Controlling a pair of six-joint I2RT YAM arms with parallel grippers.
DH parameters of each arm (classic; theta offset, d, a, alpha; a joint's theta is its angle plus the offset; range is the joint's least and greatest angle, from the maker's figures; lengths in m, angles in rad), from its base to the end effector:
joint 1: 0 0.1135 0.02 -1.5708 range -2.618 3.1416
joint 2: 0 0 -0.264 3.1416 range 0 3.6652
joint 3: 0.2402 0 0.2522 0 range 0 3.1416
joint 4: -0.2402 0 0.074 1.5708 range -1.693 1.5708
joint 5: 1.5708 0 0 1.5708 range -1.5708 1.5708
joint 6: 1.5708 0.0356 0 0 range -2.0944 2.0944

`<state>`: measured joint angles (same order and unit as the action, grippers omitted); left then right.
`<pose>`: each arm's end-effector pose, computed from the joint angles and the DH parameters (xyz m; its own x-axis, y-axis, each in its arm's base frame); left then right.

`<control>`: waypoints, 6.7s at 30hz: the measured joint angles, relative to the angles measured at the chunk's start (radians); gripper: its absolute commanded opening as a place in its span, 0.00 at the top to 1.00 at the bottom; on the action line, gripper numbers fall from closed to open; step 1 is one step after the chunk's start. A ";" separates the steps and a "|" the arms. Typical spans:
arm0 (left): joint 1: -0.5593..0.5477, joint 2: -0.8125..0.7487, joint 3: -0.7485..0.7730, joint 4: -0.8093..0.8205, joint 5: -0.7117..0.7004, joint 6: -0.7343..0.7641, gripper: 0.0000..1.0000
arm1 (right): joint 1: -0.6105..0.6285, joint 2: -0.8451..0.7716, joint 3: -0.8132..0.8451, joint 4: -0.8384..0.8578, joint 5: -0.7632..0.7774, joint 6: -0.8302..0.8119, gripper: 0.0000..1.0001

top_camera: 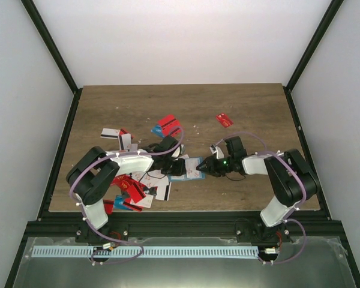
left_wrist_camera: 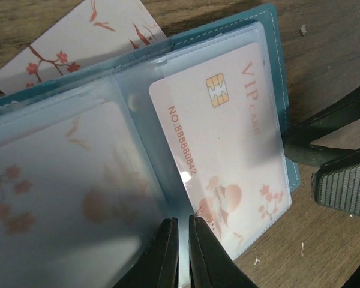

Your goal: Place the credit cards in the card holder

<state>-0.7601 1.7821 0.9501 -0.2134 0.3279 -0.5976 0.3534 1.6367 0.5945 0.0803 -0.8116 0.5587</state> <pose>0.2376 -0.2417 0.1378 -0.9512 0.1693 -0.2579 0.2832 0.8106 -0.5125 0.2435 0.1174 0.1149 -0.9852 0.0255 -0.1696 -0.1241 0.5763 0.8077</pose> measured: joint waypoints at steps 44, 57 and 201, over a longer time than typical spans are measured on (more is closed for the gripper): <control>-0.037 0.083 0.129 -0.006 0.019 0.023 0.84 | 0.048 -0.051 0.047 -0.063 0.016 0.003 0.64; -0.001 -0.230 -0.041 -0.118 -0.122 0.014 0.70 | 0.163 0.003 0.133 -0.071 0.048 0.047 0.64; 0.014 -0.687 -0.448 -0.218 -0.294 -0.213 0.41 | 0.512 0.023 0.160 0.091 0.221 0.245 0.44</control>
<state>-0.7460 1.0950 0.5022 -0.4313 0.0338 -0.8104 0.8650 1.6592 0.7547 0.1715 -0.5907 0.8040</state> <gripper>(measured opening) 0.630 0.559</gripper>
